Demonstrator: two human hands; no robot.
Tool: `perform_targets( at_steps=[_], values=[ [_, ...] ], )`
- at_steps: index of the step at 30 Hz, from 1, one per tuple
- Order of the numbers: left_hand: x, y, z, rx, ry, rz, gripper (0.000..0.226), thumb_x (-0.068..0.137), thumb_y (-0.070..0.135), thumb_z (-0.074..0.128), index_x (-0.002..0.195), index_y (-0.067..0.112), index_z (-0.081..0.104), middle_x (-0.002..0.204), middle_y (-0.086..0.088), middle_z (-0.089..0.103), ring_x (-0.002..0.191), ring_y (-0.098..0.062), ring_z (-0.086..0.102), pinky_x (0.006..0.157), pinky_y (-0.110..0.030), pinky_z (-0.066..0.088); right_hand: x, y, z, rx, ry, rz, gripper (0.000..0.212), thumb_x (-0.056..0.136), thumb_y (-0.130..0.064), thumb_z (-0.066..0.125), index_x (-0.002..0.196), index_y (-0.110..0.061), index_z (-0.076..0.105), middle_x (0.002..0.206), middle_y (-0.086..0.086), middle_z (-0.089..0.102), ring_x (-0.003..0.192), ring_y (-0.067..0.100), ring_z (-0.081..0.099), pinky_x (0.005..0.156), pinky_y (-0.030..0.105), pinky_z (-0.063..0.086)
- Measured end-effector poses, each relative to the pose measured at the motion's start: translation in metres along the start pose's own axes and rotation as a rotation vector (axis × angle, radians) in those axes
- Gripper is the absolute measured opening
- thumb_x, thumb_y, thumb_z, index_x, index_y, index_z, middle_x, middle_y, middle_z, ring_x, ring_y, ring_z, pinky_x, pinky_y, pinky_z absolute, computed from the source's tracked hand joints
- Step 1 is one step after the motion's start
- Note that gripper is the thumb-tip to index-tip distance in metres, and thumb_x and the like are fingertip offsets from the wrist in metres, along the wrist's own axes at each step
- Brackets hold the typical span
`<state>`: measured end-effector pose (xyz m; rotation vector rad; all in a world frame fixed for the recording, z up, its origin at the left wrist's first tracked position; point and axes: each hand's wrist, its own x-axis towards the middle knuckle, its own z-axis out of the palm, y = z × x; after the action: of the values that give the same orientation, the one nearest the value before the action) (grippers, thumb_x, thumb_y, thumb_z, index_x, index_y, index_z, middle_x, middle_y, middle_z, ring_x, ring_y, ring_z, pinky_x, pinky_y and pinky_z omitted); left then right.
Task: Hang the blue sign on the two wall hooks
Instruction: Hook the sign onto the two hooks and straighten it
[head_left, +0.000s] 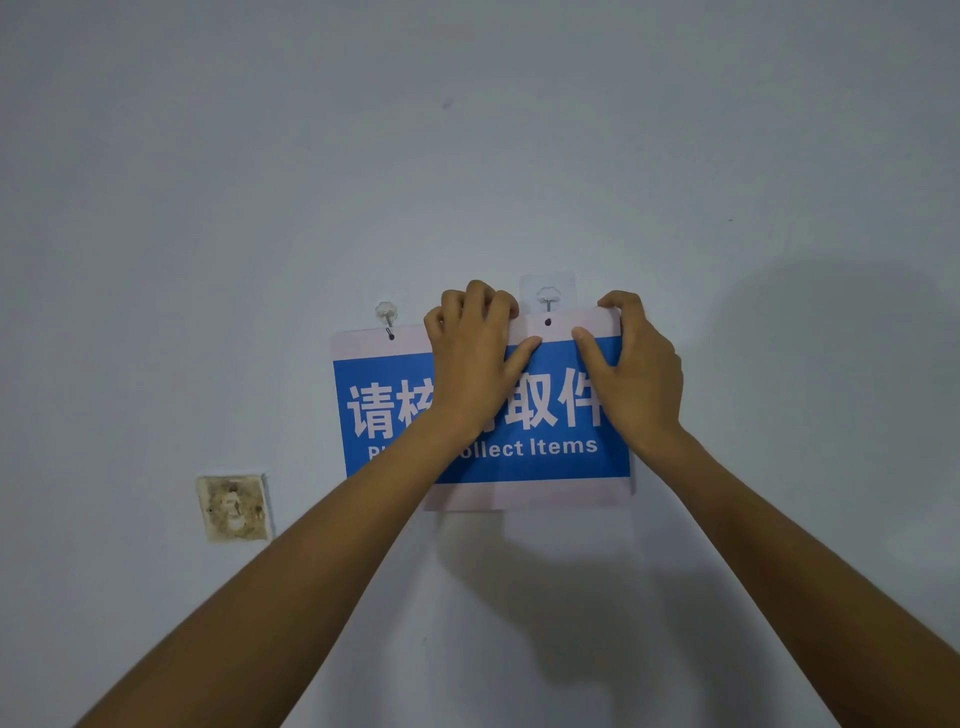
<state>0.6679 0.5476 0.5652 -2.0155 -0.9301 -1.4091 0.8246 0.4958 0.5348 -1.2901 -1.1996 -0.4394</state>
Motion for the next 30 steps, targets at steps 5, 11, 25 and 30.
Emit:
perform_targets(
  at_steps=[5, 11, 25, 30],
  values=[
    [0.001, -0.002, 0.004, 0.000, -0.022, 0.006, 0.037, 0.084, 0.046, 0.060, 0.106, 0.017, 0.058, 0.113, -0.006, 0.056, 0.105, -0.025, 0.049, 0.086, -0.038, 0.039, 0.001, -0.003, -0.001, -0.110, 0.018, 0.016, 0.043, 0.090, -0.047, 0.057, 0.122, -0.020, 0.046, 0.122, 0.007, 0.046, 0.084, 0.008, 0.052, 0.068, 0.022, 0.045],
    [0.000, -0.001, 0.003, -0.005, -0.029, 0.017, 0.037, 0.084, 0.044, 0.061, 0.106, 0.015, 0.058, 0.114, -0.007, 0.056, 0.105, -0.026, 0.048, 0.085, -0.037, 0.039, 0.001, -0.005, -0.005, -0.213, 0.014, 0.008, 0.044, 0.089, -0.048, 0.058, 0.121, -0.020, 0.047, 0.118, 0.008, 0.050, 0.083, 0.012, 0.054, 0.067, 0.024, 0.042],
    [0.001, -0.002, 0.007, 0.000, -0.009, 0.036, 0.035, 0.084, 0.041, 0.063, 0.105, 0.014, 0.058, 0.112, -0.008, 0.057, 0.102, -0.027, 0.049, 0.083, -0.039, 0.044, -0.001, -0.007, -0.008, -0.266, 0.096, -0.061, 0.038, 0.086, -0.046, 0.062, 0.112, -0.019, 0.054, 0.114, 0.006, 0.054, 0.092, 0.017, 0.058, 0.065, 0.027, 0.048],
    [0.003, -0.003, 0.009, 0.001, 0.001, 0.040, 0.034, 0.084, 0.041, 0.064, 0.104, 0.014, 0.058, 0.110, -0.008, 0.057, 0.101, -0.028, 0.050, 0.082, -0.039, 0.044, -0.001, -0.011, -0.018, -0.261, 0.191, -0.171, 0.032, 0.085, -0.040, 0.065, 0.105, -0.016, 0.058, 0.110, 0.006, 0.060, 0.097, 0.018, 0.057, 0.066, 0.024, 0.044]
  ],
)
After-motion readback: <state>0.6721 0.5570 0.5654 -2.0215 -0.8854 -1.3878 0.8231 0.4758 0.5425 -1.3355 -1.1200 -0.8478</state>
